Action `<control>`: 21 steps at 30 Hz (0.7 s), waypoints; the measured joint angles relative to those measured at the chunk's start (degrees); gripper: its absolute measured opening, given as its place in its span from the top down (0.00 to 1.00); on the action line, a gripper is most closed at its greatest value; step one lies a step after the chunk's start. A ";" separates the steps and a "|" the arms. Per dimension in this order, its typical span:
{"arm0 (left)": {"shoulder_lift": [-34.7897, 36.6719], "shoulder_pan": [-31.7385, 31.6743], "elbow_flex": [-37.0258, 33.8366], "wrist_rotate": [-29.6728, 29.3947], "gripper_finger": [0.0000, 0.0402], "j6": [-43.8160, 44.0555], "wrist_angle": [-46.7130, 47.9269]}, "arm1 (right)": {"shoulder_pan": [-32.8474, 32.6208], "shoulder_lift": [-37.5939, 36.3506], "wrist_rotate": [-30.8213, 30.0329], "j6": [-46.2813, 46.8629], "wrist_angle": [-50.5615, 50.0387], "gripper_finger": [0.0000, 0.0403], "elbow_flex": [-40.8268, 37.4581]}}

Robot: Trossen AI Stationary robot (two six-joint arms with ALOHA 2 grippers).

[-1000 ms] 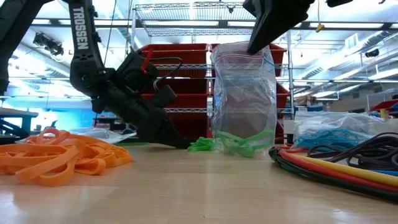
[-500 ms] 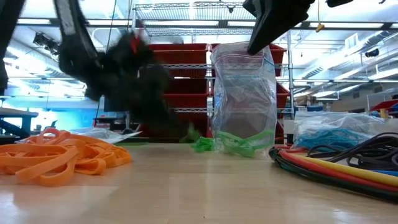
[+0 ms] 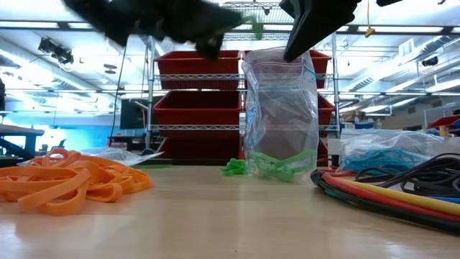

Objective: Sort rubber bands
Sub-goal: Put the green rubber band into the transparent zip bag

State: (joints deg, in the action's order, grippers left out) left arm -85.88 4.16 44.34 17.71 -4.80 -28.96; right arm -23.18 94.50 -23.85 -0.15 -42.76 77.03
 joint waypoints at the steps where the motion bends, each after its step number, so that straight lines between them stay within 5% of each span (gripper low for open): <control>1: -0.18 0.19 1.88 -2.07 1.00 -1.49 2.73 | 0.00 0.00 0.01 -0.01 -0.01 1.00 0.00; 7: -2.16 -0.01 10.20 -10.63 1.00 -7.79 12.52 | 0.00 0.00 -0.01 -0.60 -0.13 1.00 0.00; 14: -5.26 -2.89 14.22 -6.94 1.00 -6.58 24.19 | 0.00 0.00 -0.01 -1.12 -0.12 1.00 0.00; 21: -6.61 -2.95 14.66 -5.62 0.91 -5.60 24.22 | 0.02 0.00 -0.05 -1.52 0.47 1.00 -0.02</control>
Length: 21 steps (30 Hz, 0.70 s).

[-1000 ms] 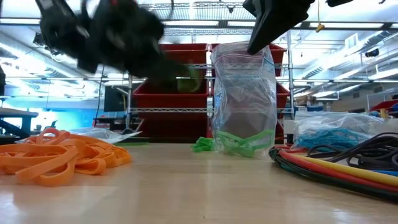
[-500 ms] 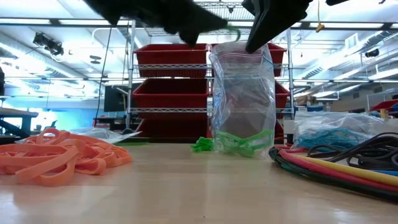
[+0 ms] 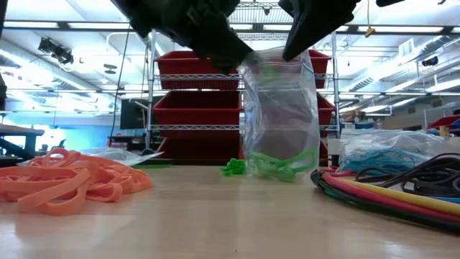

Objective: Sort rubber bands
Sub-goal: Put the green rubber band into the transparent zip bag

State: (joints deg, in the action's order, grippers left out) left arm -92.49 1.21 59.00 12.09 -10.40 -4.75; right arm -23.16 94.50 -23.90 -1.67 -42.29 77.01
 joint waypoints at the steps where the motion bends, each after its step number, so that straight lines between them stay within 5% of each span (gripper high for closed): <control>1: 0.00 -0.04 0.02 -0.19 0.88 -0.06 -0.77 | 0.03 0.00 0.00 0.00 0.15 1.00 0.00; 11: 0.57 -0.17 0.02 -1.50 0.48 1.78 -1.25 | 0.03 0.04 0.00 0.01 0.01 1.00 -0.02; 21: 4.39 -0.15 0.07 -5.15 0.42 -1.47 7.71 | 0.03 0.07 -0.02 0.19 0.31 1.00 0.00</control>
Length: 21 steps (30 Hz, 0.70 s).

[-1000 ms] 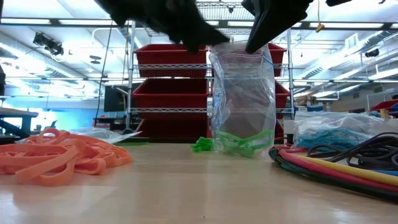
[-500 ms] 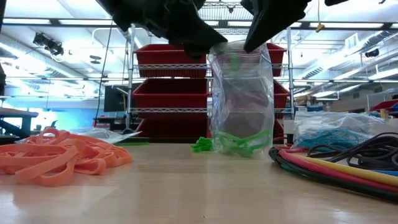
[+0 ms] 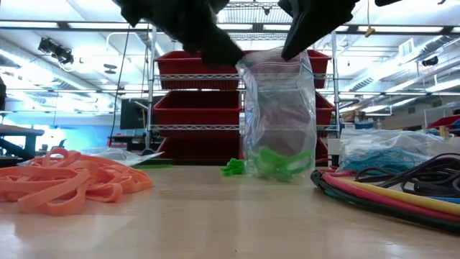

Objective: Sort rubber bands
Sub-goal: Put the green rubber band into the transparent zip bag

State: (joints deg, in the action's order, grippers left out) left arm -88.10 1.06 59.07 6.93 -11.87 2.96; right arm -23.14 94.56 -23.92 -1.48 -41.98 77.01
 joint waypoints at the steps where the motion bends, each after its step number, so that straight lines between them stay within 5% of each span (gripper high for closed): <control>1: 0.71 0.00 0.00 -1.76 0.42 -0.89 2.26 | 0.00 0.00 0.00 0.01 -0.13 1.00 0.00; 5: 3.29 -0.76 -1.56 -5.51 0.42 -2.69 5.61 | 0.00 0.00 0.00 0.14 -0.06 1.00 0.00; 10: 5.09 -3.54 -11.43 -6.05 0.42 -2.28 -5.72 | 0.00 0.00 0.00 1.19 -0.13 1.00 0.00; 15: 3.33 -6.05 -28.66 -5.74 0.43 0.01 -37.28 | -0.02 0.00 0.00 1.62 -0.05 1.00 0.00; 21: -8.99 -6.38 -44.25 -11.57 0.43 3.29 -82.54 | 0.10 0.00 0.05 1.47 -0.01 1.00 0.00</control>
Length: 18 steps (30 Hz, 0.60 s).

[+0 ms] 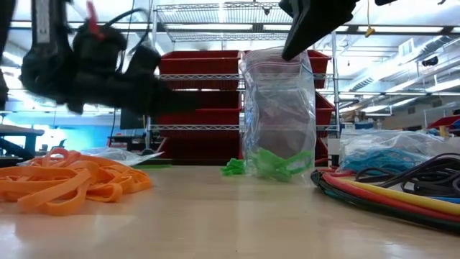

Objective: Sort rubber bands
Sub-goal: Put the green rubber band into the transparent zip bag

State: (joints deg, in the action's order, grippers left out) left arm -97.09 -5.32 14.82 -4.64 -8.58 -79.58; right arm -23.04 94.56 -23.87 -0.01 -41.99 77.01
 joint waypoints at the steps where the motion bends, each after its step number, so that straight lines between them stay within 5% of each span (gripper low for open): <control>1: -2.71 -0.05 -0.92 -0.61 0.43 0.31 -4.15 | 0.14 0.00 0.03 -0.02 0.01 1.00 0.00; 4: -9.24 -0.05 -0.48 -1.01 0.43 0.53 -10.14 | 0.49 0.00 0.01 -0.04 0.25 1.00 0.00; 18: -11.64 -6.57 12.85 0.85 0.43 10.87 18.58 | 0.21 0.00 0.05 0.00 1.21 1.00 0.00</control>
State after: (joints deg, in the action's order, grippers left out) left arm -108.73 -11.89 27.66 -3.79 2.29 -61.00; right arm -22.83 94.56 -23.81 -0.01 -40.77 77.01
